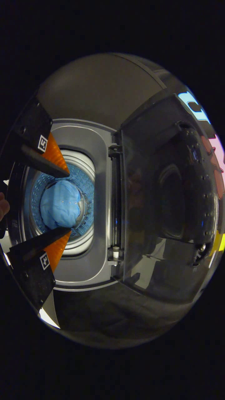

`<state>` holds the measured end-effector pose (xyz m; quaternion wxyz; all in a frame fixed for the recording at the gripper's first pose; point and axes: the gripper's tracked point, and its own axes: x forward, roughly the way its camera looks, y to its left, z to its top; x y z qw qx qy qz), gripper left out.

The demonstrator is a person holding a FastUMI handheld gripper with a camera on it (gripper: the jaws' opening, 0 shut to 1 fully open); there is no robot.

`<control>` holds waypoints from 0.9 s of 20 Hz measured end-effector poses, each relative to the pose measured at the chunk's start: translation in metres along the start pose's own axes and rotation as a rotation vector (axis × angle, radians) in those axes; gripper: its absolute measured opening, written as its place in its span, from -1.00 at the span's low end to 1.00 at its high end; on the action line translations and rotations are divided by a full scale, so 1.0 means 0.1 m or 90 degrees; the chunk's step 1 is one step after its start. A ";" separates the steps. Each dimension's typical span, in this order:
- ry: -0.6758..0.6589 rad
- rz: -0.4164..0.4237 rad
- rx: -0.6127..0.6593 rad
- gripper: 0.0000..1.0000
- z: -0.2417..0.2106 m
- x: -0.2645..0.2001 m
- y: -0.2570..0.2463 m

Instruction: Put the clothes into the washing machine and then close the washing machine lid.

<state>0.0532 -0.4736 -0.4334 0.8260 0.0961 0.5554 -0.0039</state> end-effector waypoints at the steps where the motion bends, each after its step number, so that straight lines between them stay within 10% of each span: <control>1: -0.016 0.003 0.005 1.00 0.09 -0.07 0.02; 14: -0.478 0.042 -0.044 0.98 1.97 -1.72 0.42; 18: -0.497 0.050 -0.040 0.97 2.33 -1.65 0.50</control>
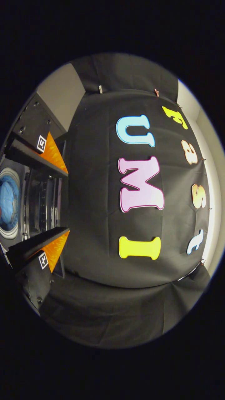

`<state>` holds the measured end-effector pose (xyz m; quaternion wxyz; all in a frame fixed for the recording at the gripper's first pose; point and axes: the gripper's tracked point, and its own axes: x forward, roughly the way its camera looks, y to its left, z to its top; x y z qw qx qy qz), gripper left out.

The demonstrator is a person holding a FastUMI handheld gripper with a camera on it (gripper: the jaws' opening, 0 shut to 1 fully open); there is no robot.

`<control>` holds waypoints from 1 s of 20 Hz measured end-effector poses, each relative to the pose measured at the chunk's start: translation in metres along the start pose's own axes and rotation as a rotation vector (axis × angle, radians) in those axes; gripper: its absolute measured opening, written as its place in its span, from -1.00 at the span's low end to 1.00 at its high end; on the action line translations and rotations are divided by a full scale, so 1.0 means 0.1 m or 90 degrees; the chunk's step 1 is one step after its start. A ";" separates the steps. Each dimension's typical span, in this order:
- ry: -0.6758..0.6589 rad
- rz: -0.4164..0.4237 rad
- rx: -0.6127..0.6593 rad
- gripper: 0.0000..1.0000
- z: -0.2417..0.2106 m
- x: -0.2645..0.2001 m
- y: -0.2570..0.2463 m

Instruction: Put the clothes into the washing machine and then close the washing machine lid.

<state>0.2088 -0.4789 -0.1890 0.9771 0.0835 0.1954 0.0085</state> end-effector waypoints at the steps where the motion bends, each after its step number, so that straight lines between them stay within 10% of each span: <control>1: 0.011 -0.004 0.013 0.98 0.02 0.15 -0.03; 10: 0.128 -0.045 -0.006 1.00 -0.44 1.06 -0.35; 20: 0.077 -0.033 -0.022 1.00 -0.39 0.76 -0.28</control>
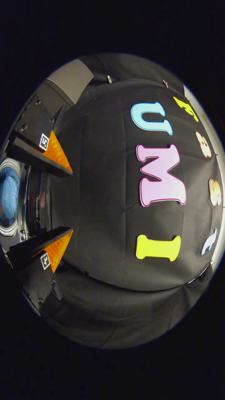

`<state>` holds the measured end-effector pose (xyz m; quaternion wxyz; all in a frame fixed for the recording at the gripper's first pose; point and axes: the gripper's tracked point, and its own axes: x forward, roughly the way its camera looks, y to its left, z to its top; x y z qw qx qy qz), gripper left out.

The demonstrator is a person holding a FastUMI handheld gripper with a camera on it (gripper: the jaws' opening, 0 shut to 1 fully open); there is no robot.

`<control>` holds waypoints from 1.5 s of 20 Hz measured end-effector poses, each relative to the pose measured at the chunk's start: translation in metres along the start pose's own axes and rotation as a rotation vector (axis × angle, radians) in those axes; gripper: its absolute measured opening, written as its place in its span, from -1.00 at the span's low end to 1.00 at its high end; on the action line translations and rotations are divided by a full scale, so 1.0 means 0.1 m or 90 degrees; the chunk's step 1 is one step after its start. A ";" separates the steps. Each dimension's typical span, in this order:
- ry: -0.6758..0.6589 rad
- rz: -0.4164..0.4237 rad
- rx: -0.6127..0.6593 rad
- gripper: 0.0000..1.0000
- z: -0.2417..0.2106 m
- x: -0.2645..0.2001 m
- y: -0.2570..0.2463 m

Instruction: Put the clothes into the washing machine and then close the washing machine lid.

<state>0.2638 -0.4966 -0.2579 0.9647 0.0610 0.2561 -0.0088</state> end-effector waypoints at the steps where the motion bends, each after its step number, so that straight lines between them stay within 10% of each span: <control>1: 0.002 0.000 0.000 1.00 -0.01 -0.01 0.00; 30: 0.018 0.054 0.001 1.00 -0.37 -0.31 0.05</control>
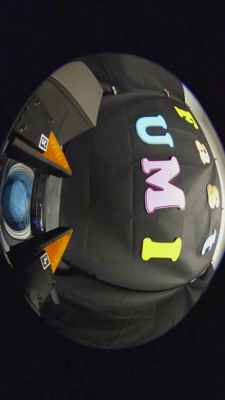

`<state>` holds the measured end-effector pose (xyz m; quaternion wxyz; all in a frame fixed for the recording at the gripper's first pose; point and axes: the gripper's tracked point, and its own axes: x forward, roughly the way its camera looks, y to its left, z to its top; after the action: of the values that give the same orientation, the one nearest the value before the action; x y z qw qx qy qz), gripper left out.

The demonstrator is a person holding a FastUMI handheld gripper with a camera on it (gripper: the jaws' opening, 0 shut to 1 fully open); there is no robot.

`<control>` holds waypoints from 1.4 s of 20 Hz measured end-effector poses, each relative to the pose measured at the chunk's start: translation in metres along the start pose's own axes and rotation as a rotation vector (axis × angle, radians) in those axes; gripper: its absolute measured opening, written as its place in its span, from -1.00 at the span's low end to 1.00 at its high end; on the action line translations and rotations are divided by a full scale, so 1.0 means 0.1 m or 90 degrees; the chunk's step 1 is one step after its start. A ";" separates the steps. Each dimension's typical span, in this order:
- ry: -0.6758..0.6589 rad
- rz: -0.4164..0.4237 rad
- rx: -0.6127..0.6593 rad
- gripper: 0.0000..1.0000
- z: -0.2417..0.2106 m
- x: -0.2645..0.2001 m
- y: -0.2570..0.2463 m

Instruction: Put the clothes into the washing machine and then close the washing machine lid.

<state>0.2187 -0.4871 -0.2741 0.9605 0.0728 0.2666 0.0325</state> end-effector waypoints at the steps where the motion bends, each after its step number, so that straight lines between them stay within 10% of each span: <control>1: 0.009 0.004 0.003 1.00 -0.07 -0.05 0.01; 17: 0.164 -0.006 0.008 0.98 -0.75 -0.13 0.02; 28: -0.224 -0.085 -0.007 0.99 1.49 -0.73 0.34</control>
<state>0.2323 -0.4788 -0.1049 0.9927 0.0542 0.0983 -0.0429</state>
